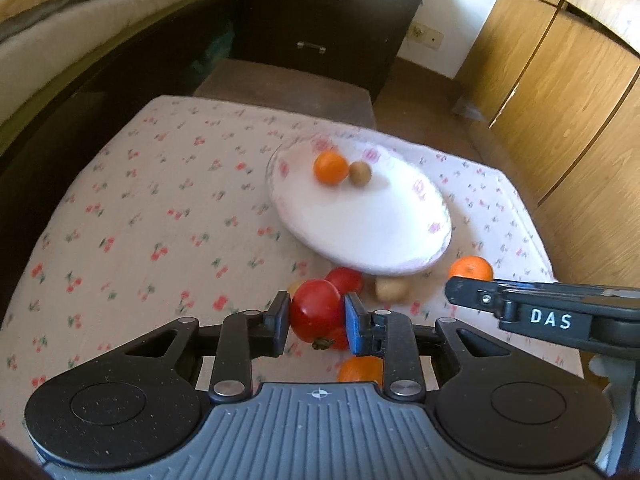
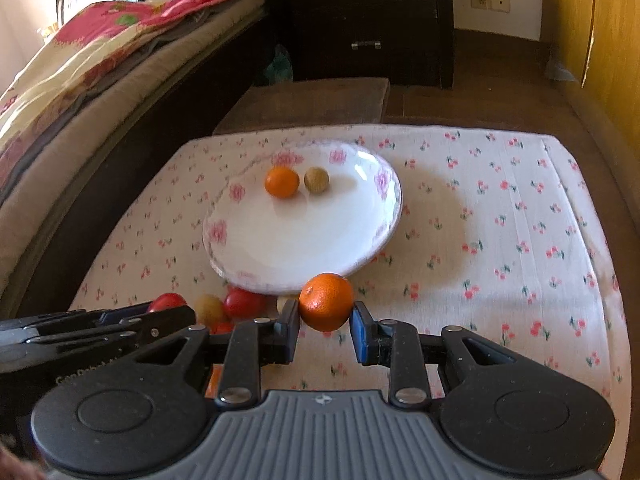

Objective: Organize fruits
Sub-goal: 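Carry the tomato and orange over the bowl and release both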

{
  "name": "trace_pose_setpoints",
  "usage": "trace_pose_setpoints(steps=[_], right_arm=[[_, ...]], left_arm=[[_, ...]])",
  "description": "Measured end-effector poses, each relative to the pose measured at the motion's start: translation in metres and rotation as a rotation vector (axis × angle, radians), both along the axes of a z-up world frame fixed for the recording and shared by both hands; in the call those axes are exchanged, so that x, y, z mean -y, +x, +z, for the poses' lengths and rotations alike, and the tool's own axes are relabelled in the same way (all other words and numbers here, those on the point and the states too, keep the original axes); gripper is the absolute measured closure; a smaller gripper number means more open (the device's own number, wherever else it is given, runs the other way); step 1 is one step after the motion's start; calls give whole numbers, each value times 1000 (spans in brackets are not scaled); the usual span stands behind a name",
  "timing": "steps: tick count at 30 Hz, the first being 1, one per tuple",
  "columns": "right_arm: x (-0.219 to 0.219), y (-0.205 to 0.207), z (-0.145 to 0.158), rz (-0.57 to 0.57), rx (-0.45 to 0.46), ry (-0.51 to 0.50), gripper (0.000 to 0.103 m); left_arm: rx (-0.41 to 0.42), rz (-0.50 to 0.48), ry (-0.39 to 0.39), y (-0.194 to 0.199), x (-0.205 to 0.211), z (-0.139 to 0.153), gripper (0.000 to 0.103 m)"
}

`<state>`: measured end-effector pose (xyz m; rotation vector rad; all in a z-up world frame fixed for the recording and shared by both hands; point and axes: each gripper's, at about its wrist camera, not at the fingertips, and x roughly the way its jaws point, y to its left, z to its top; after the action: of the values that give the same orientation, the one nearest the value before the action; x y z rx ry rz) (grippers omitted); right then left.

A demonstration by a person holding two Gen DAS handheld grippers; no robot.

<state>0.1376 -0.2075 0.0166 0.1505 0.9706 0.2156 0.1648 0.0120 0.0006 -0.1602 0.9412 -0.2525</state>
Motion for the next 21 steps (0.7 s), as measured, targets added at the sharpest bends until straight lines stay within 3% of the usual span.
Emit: trace_pose_setpoints(steps=[11,21], right_arm=[[-4,43,-7,3,7,14,74],[-9,58,-15,23,3,21,74]], left_arm=[[19,3,9,48,19,-1,66],[2,12,8,58,21,-10,66]])
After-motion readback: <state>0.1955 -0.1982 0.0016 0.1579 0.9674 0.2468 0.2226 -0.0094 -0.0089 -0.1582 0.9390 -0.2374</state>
